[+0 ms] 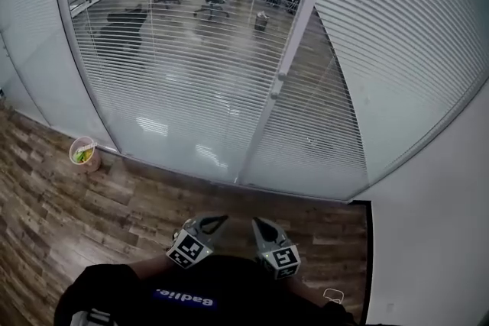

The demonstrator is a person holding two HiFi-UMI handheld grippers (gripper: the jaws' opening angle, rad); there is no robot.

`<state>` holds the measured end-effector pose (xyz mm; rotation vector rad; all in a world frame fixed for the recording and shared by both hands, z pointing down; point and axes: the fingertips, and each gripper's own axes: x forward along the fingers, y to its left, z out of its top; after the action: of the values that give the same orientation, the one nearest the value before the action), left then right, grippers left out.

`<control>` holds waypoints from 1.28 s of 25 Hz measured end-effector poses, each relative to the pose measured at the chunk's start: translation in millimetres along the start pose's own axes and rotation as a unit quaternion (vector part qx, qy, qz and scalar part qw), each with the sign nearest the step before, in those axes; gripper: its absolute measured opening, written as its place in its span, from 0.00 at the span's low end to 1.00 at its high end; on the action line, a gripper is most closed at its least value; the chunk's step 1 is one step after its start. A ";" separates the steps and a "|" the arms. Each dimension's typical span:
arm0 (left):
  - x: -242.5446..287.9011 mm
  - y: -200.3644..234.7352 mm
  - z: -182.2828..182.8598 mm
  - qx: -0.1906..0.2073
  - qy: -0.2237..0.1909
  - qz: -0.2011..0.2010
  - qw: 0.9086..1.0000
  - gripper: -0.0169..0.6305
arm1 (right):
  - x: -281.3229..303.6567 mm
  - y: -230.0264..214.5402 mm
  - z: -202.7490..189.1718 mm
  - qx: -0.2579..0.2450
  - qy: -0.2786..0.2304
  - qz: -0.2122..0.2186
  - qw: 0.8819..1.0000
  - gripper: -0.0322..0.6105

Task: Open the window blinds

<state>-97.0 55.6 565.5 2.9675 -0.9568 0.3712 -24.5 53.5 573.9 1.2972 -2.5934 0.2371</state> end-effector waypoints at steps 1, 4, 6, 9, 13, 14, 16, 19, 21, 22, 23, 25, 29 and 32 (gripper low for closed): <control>3.7 -3.3 1.3 0.004 -0.001 -0.003 1.000 0.02 | -4.1 -6.0 0.6 0.002 -0.007 -0.006 1.000 0.05; 9.5 -11.5 5.3 0.012 0.001 -0.006 1.000 0.02 | -12.5 -17.3 -2.7 0.014 -0.017 -0.015 1.000 0.05; 10.3 -12.6 5.8 0.010 0.006 -0.002 1.000 0.02 | -13.4 -15.9 -3.9 0.017 -0.014 -0.009 1.000 0.05; 16.3 -13.3 4.1 0.004 0.011 0.001 1.000 0.02 | -14.4 -22.4 -8.2 0.016 -0.010 -0.007 1.000 0.05; 22.0 -19.5 4.0 0.011 0.014 -0.008 1.000 0.03 | -18.8 -28.6 -11.0 0.022 -0.005 -0.014 1.000 0.05; 22.5 -20.3 4.5 0.011 0.014 -0.009 1.000 0.02 | -19.1 -27.3 -12.3 0.023 -0.003 -0.011 1.000 0.05; 22.8 -19.3 4.6 0.008 0.014 -0.007 1.000 0.02 | -18.3 -24.6 -12.4 0.022 -0.001 -0.003 1.000 0.05; 23.8 -19.1 4.3 0.007 0.015 -0.006 1.000 0.02 | -18.5 -26.2 -10.2 0.019 -0.007 -0.005 1.000 0.05; 24.4 -20.4 4.0 0.008 0.015 -0.008 1.000 0.02 | -19.8 -28.0 -13.0 0.018 -0.001 -0.009 1.000 0.05; 24.5 -20.5 3.9 0.009 0.016 -0.009 1.000 0.02 | -20.1 -28.9 -13.8 0.017 0.002 -0.011 1.000 0.05; 24.6 -20.4 3.8 0.010 0.016 -0.009 1.000 0.02 | -20.0 -29.6 -13.6 0.015 0.001 -0.012 1.000 0.05; 24.3 -20.0 3.8 0.010 0.016 -0.009 1.000 0.03 | -19.5 -30.0 -12.9 0.016 -0.002 -0.015 1.000 0.05; 23.6 -20.8 2.4 0.009 0.017 -0.012 1.000 0.03 | -19.9 -28.9 -14.9 0.019 0.001 -0.017 1.000 0.05; 24.1 -21.2 1.1 0.010 0.018 -0.014 1.000 0.02 | -19.7 -29.5 -15.8 0.020 0.005 -0.021 1.000 0.05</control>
<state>-65.6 58.9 571.3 2.9778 -0.9131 0.4361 12.8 54.9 584.9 1.3586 -2.5630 0.2875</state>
